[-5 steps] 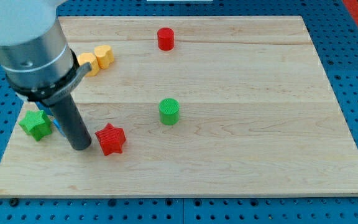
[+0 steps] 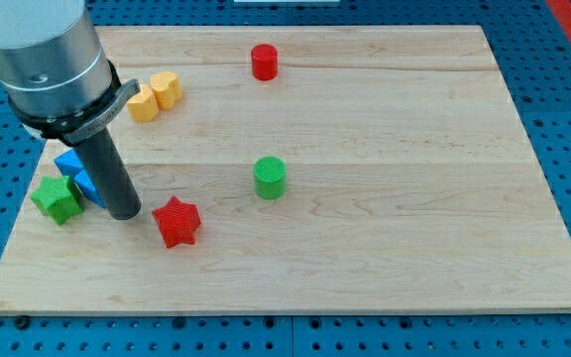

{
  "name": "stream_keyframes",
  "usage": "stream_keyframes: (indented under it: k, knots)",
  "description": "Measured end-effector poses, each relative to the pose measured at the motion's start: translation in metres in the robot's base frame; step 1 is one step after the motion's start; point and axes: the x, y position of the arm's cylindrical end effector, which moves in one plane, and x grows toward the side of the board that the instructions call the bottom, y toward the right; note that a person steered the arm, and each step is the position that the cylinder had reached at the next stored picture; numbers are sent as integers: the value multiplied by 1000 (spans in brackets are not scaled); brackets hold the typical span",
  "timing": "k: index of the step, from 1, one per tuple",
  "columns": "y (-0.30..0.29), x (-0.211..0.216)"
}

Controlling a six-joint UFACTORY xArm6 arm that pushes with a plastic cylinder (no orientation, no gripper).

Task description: Push the green star along with blue cube up and right a bit

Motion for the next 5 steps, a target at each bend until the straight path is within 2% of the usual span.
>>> stream_keyframes:
  k: [1,2,3,4,5]
  knots:
    - [-10,24]
    - [-76,69]
    - [-129,72]
    - [-127,60]
    - [-118,8]
